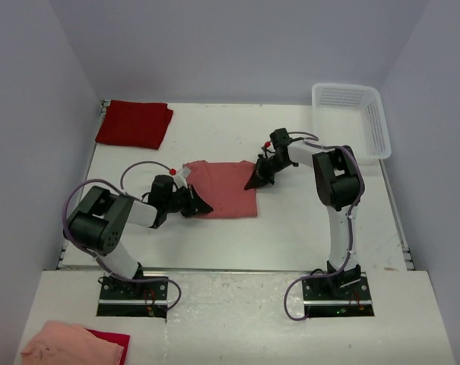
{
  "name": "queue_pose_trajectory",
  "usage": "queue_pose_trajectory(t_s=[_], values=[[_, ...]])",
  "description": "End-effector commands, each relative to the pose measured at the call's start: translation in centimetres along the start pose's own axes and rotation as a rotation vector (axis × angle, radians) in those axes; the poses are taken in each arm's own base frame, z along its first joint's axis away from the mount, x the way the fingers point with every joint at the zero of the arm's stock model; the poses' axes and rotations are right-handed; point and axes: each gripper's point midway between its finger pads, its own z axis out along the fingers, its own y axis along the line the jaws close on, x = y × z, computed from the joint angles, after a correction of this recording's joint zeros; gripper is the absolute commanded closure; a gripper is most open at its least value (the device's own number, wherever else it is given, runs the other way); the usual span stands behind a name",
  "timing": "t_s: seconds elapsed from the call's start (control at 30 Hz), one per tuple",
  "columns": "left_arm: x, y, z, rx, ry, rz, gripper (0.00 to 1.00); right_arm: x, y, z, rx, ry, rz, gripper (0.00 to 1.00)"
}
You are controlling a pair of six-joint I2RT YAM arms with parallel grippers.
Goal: Fold and stack the t-shirts
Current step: Smooth out wrinkles on the folded tshirt
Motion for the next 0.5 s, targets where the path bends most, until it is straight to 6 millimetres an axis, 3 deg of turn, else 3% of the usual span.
queue_pose_trajectory(t_s=[0.0, 0.03, 0.23, 0.47], values=[[5.2, 2.8, -1.2, -0.134, 0.104, -0.080, 1.00, 0.2, 0.4, -0.7, 0.001, -0.097, -0.063, 1.00], [5.6, 2.9, -1.5, -0.139, 0.106, -0.079, 1.00, 1.2, -0.6, -0.3, 0.016, -0.088, -0.061, 1.00], [6.4, 1.4, -3.0, -0.131, 0.089, -0.053, 1.00, 4.9, -1.9, 0.2, 0.029, -0.088, -0.117, 1.00], [6.0, -1.7, -5.1, -0.072, 0.026, -0.010, 1.00, 6.7, -1.9, 0.6, 0.073, -0.128, -0.275, 1.00]])
